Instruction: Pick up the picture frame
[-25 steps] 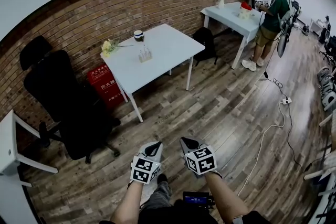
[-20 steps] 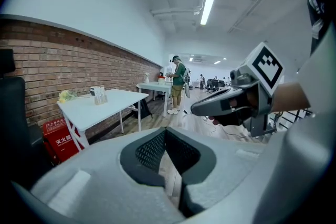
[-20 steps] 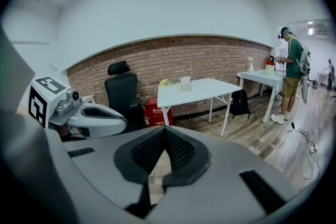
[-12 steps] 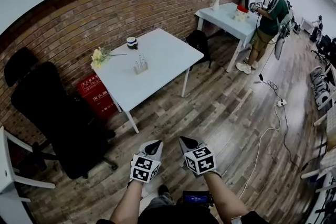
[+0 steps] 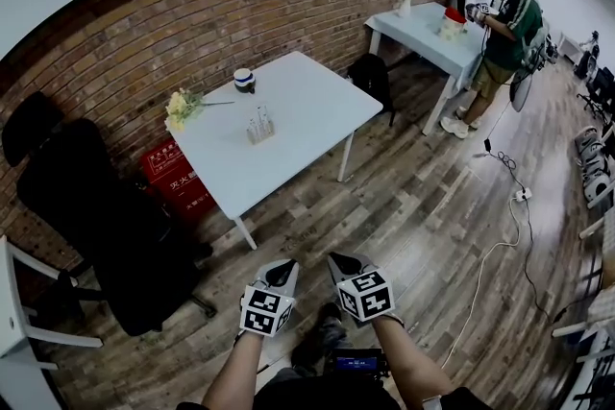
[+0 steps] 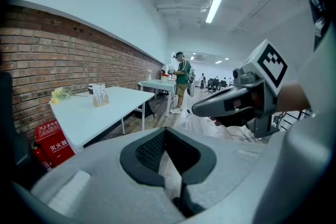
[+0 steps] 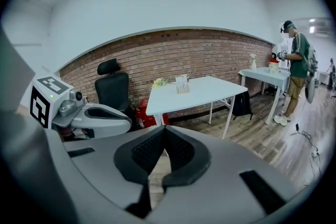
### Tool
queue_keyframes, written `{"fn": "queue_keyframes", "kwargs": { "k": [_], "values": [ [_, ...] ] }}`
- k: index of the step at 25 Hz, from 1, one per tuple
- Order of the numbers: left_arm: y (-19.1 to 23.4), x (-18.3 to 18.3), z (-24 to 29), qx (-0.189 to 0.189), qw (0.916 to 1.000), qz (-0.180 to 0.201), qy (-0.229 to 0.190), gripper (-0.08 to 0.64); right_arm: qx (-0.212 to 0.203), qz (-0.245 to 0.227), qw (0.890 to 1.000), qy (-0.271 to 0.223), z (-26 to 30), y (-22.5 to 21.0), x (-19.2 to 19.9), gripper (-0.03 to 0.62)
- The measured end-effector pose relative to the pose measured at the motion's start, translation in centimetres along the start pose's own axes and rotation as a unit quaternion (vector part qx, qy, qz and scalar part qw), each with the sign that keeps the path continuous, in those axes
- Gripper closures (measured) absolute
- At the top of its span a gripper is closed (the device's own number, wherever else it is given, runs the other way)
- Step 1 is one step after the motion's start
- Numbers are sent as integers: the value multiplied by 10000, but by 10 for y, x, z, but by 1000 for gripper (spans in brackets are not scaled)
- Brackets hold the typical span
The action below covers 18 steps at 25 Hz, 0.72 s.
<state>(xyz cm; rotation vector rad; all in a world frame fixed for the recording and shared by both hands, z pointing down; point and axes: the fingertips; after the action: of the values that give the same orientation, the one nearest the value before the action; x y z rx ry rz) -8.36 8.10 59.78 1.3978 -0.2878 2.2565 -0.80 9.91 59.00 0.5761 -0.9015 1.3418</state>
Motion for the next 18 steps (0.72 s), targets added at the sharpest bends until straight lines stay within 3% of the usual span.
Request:
{"fn": "queue_keyframes", "kwargs": {
  "k": [18],
  "values": [
    [74, -86, 114, -849, 9962, -190, -48, 549, -677, -394, 9968, -131, 88, -115, -102, 583]
  ]
}}
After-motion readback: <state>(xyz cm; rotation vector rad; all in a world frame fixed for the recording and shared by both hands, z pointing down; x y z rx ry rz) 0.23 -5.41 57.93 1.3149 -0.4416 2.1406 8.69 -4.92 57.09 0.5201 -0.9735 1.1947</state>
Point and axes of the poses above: the fingertips, and each gripper's own axes: z forward along the fingers, y to its left, x out of its underside, and after that the axes turned 3 degrees about y, right-handed
